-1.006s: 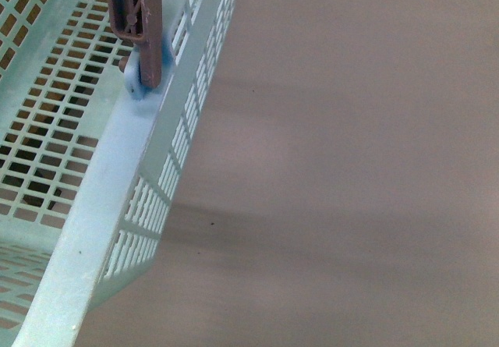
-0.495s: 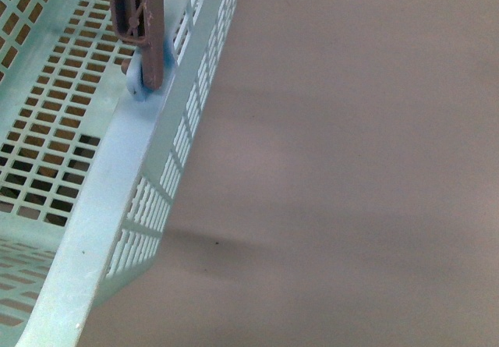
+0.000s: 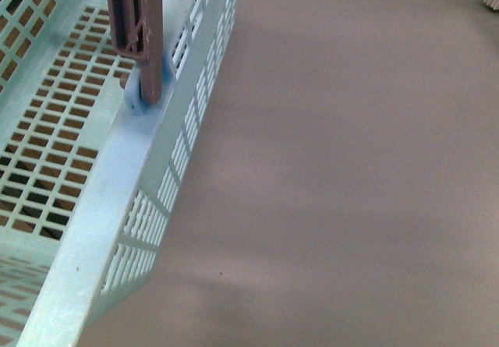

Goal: Pick lemon and mango into basket

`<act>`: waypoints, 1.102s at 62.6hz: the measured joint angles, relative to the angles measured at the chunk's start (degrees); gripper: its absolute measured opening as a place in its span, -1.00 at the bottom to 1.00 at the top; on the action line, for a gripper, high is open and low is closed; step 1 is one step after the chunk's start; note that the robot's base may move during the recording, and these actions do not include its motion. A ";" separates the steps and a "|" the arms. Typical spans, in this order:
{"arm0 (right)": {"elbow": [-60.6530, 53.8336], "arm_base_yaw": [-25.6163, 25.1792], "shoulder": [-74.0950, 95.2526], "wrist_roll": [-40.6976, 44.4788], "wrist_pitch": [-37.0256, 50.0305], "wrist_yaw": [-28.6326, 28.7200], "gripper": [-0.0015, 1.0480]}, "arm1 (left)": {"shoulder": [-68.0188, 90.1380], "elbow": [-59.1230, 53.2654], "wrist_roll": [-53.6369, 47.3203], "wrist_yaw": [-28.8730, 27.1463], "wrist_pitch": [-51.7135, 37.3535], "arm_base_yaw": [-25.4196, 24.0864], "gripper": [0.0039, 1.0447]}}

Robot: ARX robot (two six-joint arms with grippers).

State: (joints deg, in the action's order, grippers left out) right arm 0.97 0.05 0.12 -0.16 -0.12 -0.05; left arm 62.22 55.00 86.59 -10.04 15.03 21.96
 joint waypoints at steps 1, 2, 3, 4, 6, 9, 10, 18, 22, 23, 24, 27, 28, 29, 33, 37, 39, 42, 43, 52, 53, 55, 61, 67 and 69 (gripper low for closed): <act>0.00 0.00 0.00 0.00 0.02 0.00 0.83 | 0.00 0.00 0.00 0.00 0.00 0.00 -0.69; 0.00 0.00 0.00 0.00 0.00 0.00 0.83 | 0.00 0.00 0.00 0.00 0.00 0.00 -0.69; 0.00 0.00 0.00 0.00 0.00 0.00 0.83 | 0.00 0.00 -0.02 0.00 0.00 0.00 -0.69; 0.00 0.00 0.00 0.00 0.02 0.00 0.83 | 0.00 0.02 0.00 -0.02 0.00 0.00 -0.69; 0.00 0.00 0.00 0.00 0.00 0.04 0.83 | 0.00 0.02 -0.02 0.02 0.00 0.00 -0.69; 0.00 0.00 0.00 0.00 0.02 0.04 0.83 | 0.00 0.04 -0.02 -0.02 0.00 0.00 -0.69; 0.00 0.00 0.00 0.02 0.02 0.04 0.83 | 0.00 0.04 0.00 0.00 0.00 0.00 -0.69; 0.00 0.00 0.00 0.00 0.00 0.04 0.83 | 0.00 0.04 0.00 0.00 0.00 0.00 -0.69; 0.00 0.00 0.00 0.00 0.00 0.04 0.83 | 0.00 0.04 0.00 -0.02 0.00 0.00 -0.69; 0.00 0.00 0.00 0.00 0.00 0.04 0.83 | 0.00 0.04 -0.02 0.00 0.00 0.00 -0.69; 0.00 0.00 0.00 -0.02 0.00 0.02 0.83 | 0.00 0.04 0.00 -0.02 0.00 0.00 -0.69; 0.00 0.00 0.00 -0.02 0.00 0.04 0.83 | 0.00 0.04 0.00 -0.02 0.00 0.00 -0.69; 0.00 0.00 0.00 0.02 0.00 0.04 0.83 | 0.00 0.04 0.00 0.02 0.00 0.00 -0.69; 0.00 0.00 0.00 0.00 0.00 0.02 0.83 | 0.00 0.07 -0.02 0.02 0.00 0.00 -0.69; 0.00 0.00 0.00 0.00 0.00 0.04 0.83 | 0.00 0.07 -0.02 0.02 0.00 0.00 -0.69; 0.00 0.00 0.00 0.00 0.02 0.02 0.83 | 0.00 0.07 -0.02 0.00 0.00 0.00 -0.69; 0.00 0.00 0.00 0.02 0.02 0.04 0.83 | 0.00 0.07 0.00 -0.02 0.00 0.00 -0.69; 0.00 0.00 0.00 0.00 0.02 0.04 0.83 | 0.00 0.09 -0.02 -0.02 0.00 0.00 -0.69; 0.00 0.00 0.00 0.00 0.00 0.04 0.83 | 0.00 0.09 -0.02 0.00 0.00 0.00 -0.69; 0.00 0.00 0.00 -0.02 0.00 0.04 0.83 | 0.00 0.13 -0.02 0.02 0.00 0.00 -0.69; 0.00 0.00 0.00 0.02 0.00 0.04 0.83 | 0.00 0.15 -0.02 0.02 0.00 0.00 -0.69; 0.00 0.00 0.00 0.00 0.00 0.04 0.83 | 0.00 0.15 -0.04 0.02 0.00 0.00 -0.69; 0.00 0.00 0.00 0.02 0.00 0.04 0.83 | 0.00 0.15 0.00 0.02 0.00 0.00 -0.69; 0.00 0.00 0.00 0.00 0.02 0.04 0.83 | 0.00 0.17 -0.02 -0.04 0.00 0.00 -0.69; 0.00 0.00 0.00 0.02 0.02 -0.02 0.83 | 0.00 0.20 -0.02 -0.02 0.00 0.00 -0.69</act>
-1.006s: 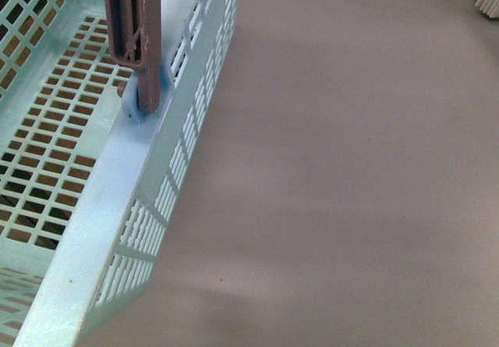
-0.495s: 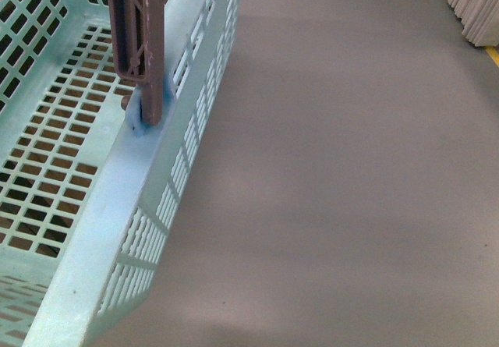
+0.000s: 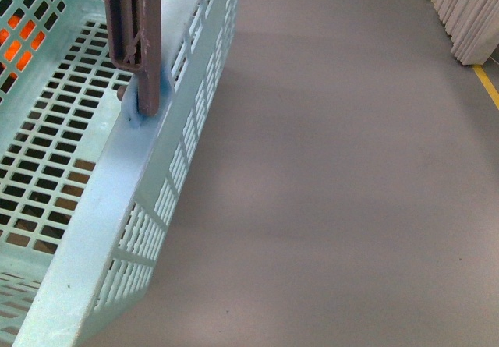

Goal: Pick lemon and mango into basket

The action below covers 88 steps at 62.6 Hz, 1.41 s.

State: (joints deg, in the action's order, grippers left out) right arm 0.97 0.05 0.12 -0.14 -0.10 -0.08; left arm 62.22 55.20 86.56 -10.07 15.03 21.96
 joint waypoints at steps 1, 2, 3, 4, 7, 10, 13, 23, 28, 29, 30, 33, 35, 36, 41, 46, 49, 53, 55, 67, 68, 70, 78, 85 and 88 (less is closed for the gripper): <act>0.00 0.00 0.00 -0.02 0.00 0.04 0.83 | 0.00 0.00 -0.02 0.02 0.00 0.00 -0.69; 0.00 0.00 0.00 -0.02 0.00 0.07 0.83 | 0.00 0.04 0.00 0.00 0.00 0.00 -0.69; 0.00 0.00 0.00 -0.02 0.00 0.07 0.83 | -0.02 0.07 0.00 0.00 0.00 0.00 -0.69; 0.00 0.00 0.00 -0.02 0.00 0.07 0.83 | -0.04 0.09 0.00 0.00 0.00 0.00 -0.69; 0.00 0.00 0.00 0.00 0.02 0.04 0.83 | -0.09 0.13 -0.02 0.00 0.00 0.00 -0.69; 0.00 0.00 0.00 -0.02 0.02 0.00 0.83 | -0.09 0.13 0.00 0.00 0.00 0.00 -0.69; 0.00 0.02 0.00 -0.02 0.02 -0.04 0.83 | -0.09 0.13 0.07 0.02 0.00 -0.02 -0.69; 0.00 0.02 -0.02 -0.04 0.02 -0.17 0.83 | -0.09 0.15 0.28 1.49 0.00 0.33 -0.69; 0.00 0.02 0.04 -0.02 0.02 -0.11 0.83 | -0.07 0.15 0.50 1.49 0.00 0.33 -0.69; 0.00 0.02 0.04 -0.02 0.02 -0.11 0.83 | -0.07 0.15 0.48 1.25 0.00 0.31 -0.69; 0.00 0.02 0.04 -0.02 0.02 -0.09 0.83 | -0.07 0.15 0.46 1.09 0.00 0.31 -0.69; 0.00 0.02 0.04 -0.02 0.02 -0.09 0.83 | -0.09 0.15 0.28 0.52 0.00 0.17 -0.69; 0.00 0.02 0.04 -0.02 0.02 -0.11 0.83 | -0.22 0.17 0.13 0.07 0.00 0.15 -0.69; 0.00 0.02 0.04 -0.02 0.02 -0.09 0.83 | -0.26 0.17 0.02 -0.07 0.00 0.13 -0.69; 0.00 0.02 0.04 -0.02 0.02 -0.09 0.83 | -0.24 0.17 -0.09 -0.22 0.00 0.00 -0.69; 0.00 0.02 0.00 -0.02 0.02 -0.09 0.83 | -0.26 0.17 -0.11 0.02 0.00 0.00 -0.69; 0.00 0.02 0.07 -0.02 0.02 -0.07 0.83 | -0.24 0.17 -0.07 0.13 0.00 0.00 -0.69; 0.00 0.02 0.00 -0.02 0.02 -0.09 0.83 | -0.24 0.17 -0.07 0.15 0.00 0.00 -0.69; 0.00 0.02 0.07 -0.02 0.00 -0.09 0.83 | -0.24 0.17 -0.07 0.11 0.00 0.00 -0.69; 0.00 0.02 0.07 -0.02 0.02 -0.07 0.83 | -0.28 0.17 -0.02 0.20 0.00 0.00 -0.69; 0.00 0.02 0.07 0.00 0.02 -0.07 0.83 | -0.28 0.17 0.00 0.17 0.00 0.00 -0.69; 0.00 0.02 0.07 -0.02 0.02 0.02 0.83 | -0.28 0.17 -0.09 0.02 0.00 0.00 -0.69; 0.00 0.02 0.04 -0.02 0.02 -0.02 0.83 | -0.28 0.17 -0.09 -0.04 0.00 -0.02 -0.69; 0.00 0.02 0.02 0.00 0.02 0.13 0.83 | -0.33 0.17 -0.11 0.00 0.00 -0.02 -0.69; 0.00 0.02 0.04 -0.02 0.02 -0.09 0.83 | -0.37 0.17 -0.11 -0.02 0.00 -0.02 -0.69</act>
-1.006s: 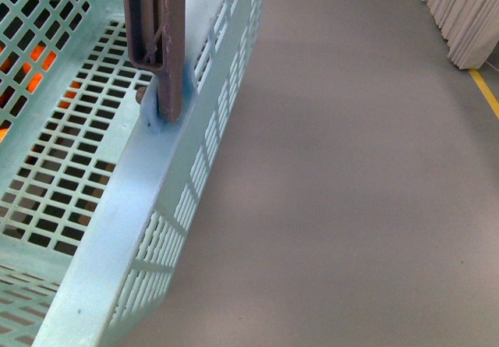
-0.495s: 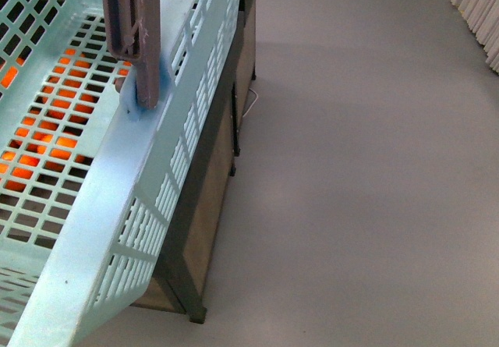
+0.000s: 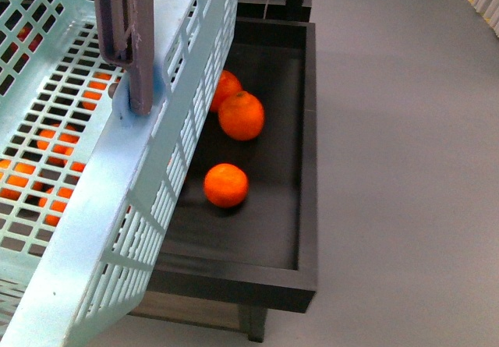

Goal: Pick lemon and mango into basket

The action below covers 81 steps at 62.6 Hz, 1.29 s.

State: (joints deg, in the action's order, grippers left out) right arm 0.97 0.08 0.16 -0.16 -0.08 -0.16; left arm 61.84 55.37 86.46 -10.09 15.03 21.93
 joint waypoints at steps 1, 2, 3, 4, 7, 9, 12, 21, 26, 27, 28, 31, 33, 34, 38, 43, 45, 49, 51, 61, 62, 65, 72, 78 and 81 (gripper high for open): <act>0.00 0.00 0.02 0.00 0.00 0.09 0.83 | 0.02 0.00 -0.02 0.00 0.00 0.00 -0.69; 0.00 0.00 0.02 0.00 0.00 0.20 0.83 | 0.02 0.00 -0.04 -0.09 0.00 0.00 -0.69; 0.00 0.00 0.00 -0.02 0.00 0.17 0.83 | 0.02 0.00 -0.04 -0.11 0.00 0.00 -0.69; 0.00 0.00 0.00 0.00 0.00 0.13 0.83 | 0.02 0.00 -0.07 -0.11 0.00 0.00 -0.69; 0.00 0.00 -0.02 0.00 0.00 0.17 0.83 | 0.02 0.00 -0.04 -0.04 0.00 0.00 -0.69; 0.00 0.00 0.00 0.00 0.00 0.15 0.83 | 0.02 0.00 -0.02 0.00 0.00 0.00 -0.69; 0.00 0.00 0.00 0.00 0.00 0.15 0.83 | 0.02 0.00 0.00 0.02 0.00 0.00 -0.69; 0.00 0.02 0.00 0.04 -0.02 -0.07 0.83 | 0.02 0.00 0.04 0.07 0.00 0.00 -0.69; 0.00 0.00 0.00 0.00 0.02 0.02 0.83 | 0.04 0.00 0.02 0.20 0.00 0.00 -0.69; 0.00 0.00 -0.02 0.00 0.00 0.04 0.83 | 0.04 0.00 0.00 0.20 0.00 0.02 -0.69; 0.00 0.02 0.00 -0.02 -0.02 0.00 0.83 | 0.04 0.00 0.02 0.24 0.00 0.02 -0.69; 0.00 0.00 0.00 0.00 -0.02 -0.07 0.83 | 0.04 0.00 0.04 0.22 0.00 0.02 -0.69; 0.00 0.00 0.00 0.00 0.00 0.24 0.83 | 0.04 0.00 -0.02 0.22 0.00 0.00 -0.69; 0.00 0.00 0.00 0.00 0.00 -0.02 0.83 | 0.04 0.00 -0.02 0.17 0.00 0.00 -0.69; 0.00 0.00 -0.02 0.00 -0.02 0.07 0.83 | 0.04 0.00 -0.02 0.17 0.00 0.00 -0.69; 0.00 0.00 0.00 0.00 0.02 0.07 0.83 | 0.04 0.00 0.02 0.20 0.00 0.00 -0.69; 0.00 0.00 -0.02 0.00 0.02 0.11 0.83 | 0.04 0.00 0.00 0.20 0.00 0.00 -0.69; 0.00 0.00 0.00 0.00 0.00 0.04 0.83 | 0.04 0.00 0.00 0.04 0.00 0.00 -0.69; 0.00 0.00 0.00 0.00 0.00 0.04 0.83 | 0.04 0.00 -0.02 0.02 0.00 0.00 -0.69; 0.00 0.00 0.02 0.00 -0.04 0.04 0.83 | 0.02 0.00 0.00 0.22 0.00 0.00 -0.69; 0.00 0.00 0.02 -0.02 -0.04 -0.02 0.83 | 0.04 0.00 0.02 0.20 0.00 0.00 -0.69; 0.00 0.00 0.00 -0.02 -0.04 0.24 0.83 | 0.09 0.00 0.00 0.17 0.00 0.00 -0.69; 0.00 0.00 0.00 -0.02 -0.02 0.11 0.83 | 0.07 0.00 0.04 0.15 0.00 0.00 -0.69; 0.00 0.00 0.00 0.00 -0.02 0.04 0.83 | 0.11 0.00 -0.02 0.07 0.00 0.00 -0.69; 0.00 0.00 0.00 0.00 -0.02 0.07 0.83 | 0.13 0.00 0.02 0.17 0.00 0.00 -0.69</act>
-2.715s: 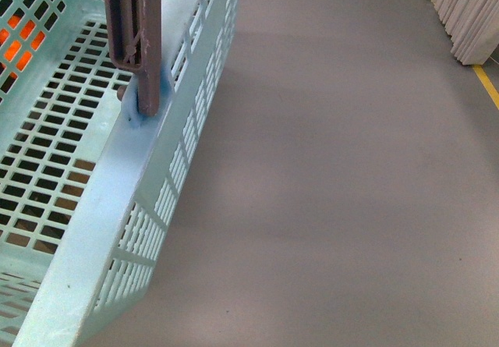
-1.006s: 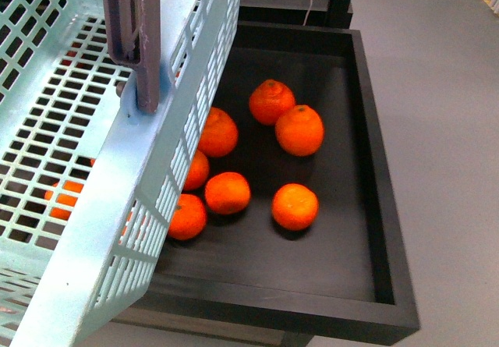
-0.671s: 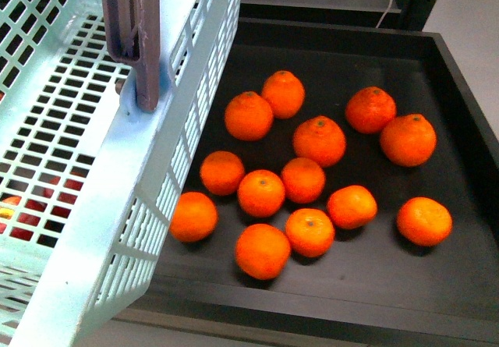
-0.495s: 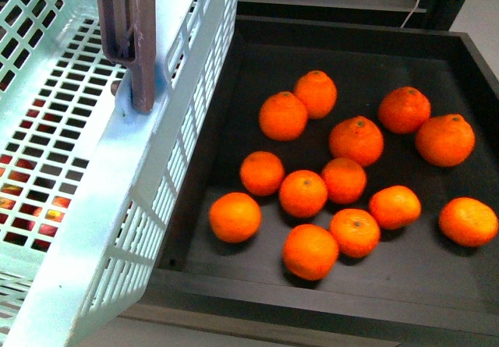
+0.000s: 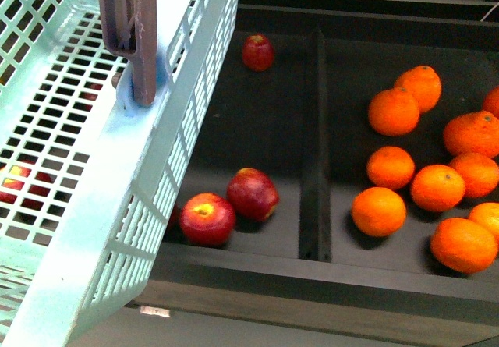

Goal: Pick lemon and mango into basket

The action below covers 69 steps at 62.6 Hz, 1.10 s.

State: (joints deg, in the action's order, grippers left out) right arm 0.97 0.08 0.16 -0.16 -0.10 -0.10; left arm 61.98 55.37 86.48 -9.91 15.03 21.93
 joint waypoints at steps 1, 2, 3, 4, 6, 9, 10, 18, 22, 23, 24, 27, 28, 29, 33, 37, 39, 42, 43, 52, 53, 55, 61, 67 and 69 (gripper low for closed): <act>0.00 0.00 0.00 0.00 0.00 -0.02 0.83 | 0.00 0.00 0.00 0.02 0.00 0.00 -0.69; 0.00 0.00 -0.02 0.02 0.00 -0.04 0.83 | -0.02 0.00 0.02 0.00 0.00 0.00 -0.69; 0.00 0.00 0.00 0.00 0.00 0.00 0.83 | -0.02 0.00 0.00 0.00 0.00 0.00 -0.69; 0.00 0.00 0.00 0.02 0.00 -0.04 0.83 | -0.07 0.00 -0.02 0.00 0.00 0.00 -0.69; 0.00 0.00 0.00 0.02 0.00 -0.11 0.83 | -0.07 0.00 -0.04 -0.13 0.00 0.00 -0.69; 0.00 0.00 0.00 0.02 0.00 -0.07 0.83 | -0.04 0.00 -0.02 -0.04 0.00 0.00 -0.69; 0.00 0.00 0.00 -0.02 0.00 -0.04 0.83 | -0.04 0.00 0.00 0.07 0.00 0.00 -0.69; 0.00 0.00 0.00 0.02 0.00 0.02 0.83 | -0.13 0.00 -0.02 0.07 0.00 0.00 -0.69; 0.00 0.00 0.00 0.00 0.00 0.04 0.83 | -0.07 0.00 0.00 0.04 0.00 -0.02 -0.69; 0.00 -0.02 0.00 0.00 0.00 0.11 0.83 | -0.07 0.00 0.02 0.04 0.00 -0.04 -0.69; 0.00 -0.04 0.00 0.00 0.00 0.09 0.83 | -0.07 0.00 0.02 0.00 0.00 -0.04 -0.69; 0.00 -0.02 0.00 0.00 -0.02 0.07 0.83 | -0.07 0.00 -0.04 -0.26 0.00 -0.04 -0.69; 0.00 -0.04 0.02 0.00 -0.02 0.11 0.83 | -0.07 0.00 -0.07 -0.33 0.00 -0.04 -0.69; 0.00 -0.04 0.00 0.00 -0.02 0.20 0.83 | -0.07 0.00 -0.09 -0.42 0.00 -0.04 -0.69; 0.00 -0.02 -0.02 0.00 0.00 0.11 0.83 | -0.07 0.00 -0.04 -0.28 0.00 -0.04 -0.69; 0.00 -0.02 0.00 0.02 -0.02 -0.07 0.83 | -0.07 0.00 0.04 0.00 0.00 -0.04 -0.69; 0.00 -0.02 0.00 0.00 -0.02 0.04 0.83 | -0.07 0.00 0.02 0.02 0.00 -0.04 -0.69; 0.00 -0.02 0.00 0.00 -0.02 0.09 0.83 | -0.07 0.00 0.02 0.04 0.00 -0.04 -0.69; 0.00 -0.02 0.00 -0.02 -0.02 0.11 0.83 | -0.07 0.00 0.02 0.04 0.00 -0.04 -0.69; 0.00 -0.02 -0.02 0.00 0.00 0.00 0.83 | -0.07 0.00 0.00 -0.02 0.00 -0.04 -0.69; 0.00 -0.02 0.00 0.00 0.00 0.04 0.83 | -0.07 0.00 -0.02 0.00 0.00 -0.04 -0.69; 0.00 -0.02 0.02 0.00 0.00 0.04 0.83 | -0.07 0.00 -0.02 0.04 0.00 -0.04 -0.69; 0.00 -0.02 -0.04 0.02 0.04 0.24 0.83 | -0.07 0.00 -0.04 0.00 0.00 -0.04 -0.69; 0.00 -0.02 -0.02 0.02 0.02 0.11 0.83 | -0.07 0.00 0.02 0.00 0.00 -0.04 -0.69; 0.00 -0.02 -0.02 0.00 0.04 -0.07 0.83 | -0.04 0.00 0.00 0.00 0.00 -0.04 -0.69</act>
State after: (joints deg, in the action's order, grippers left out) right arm 0.97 0.05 0.14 -0.16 -0.05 -0.16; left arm 61.93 55.37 86.48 -9.91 15.03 21.89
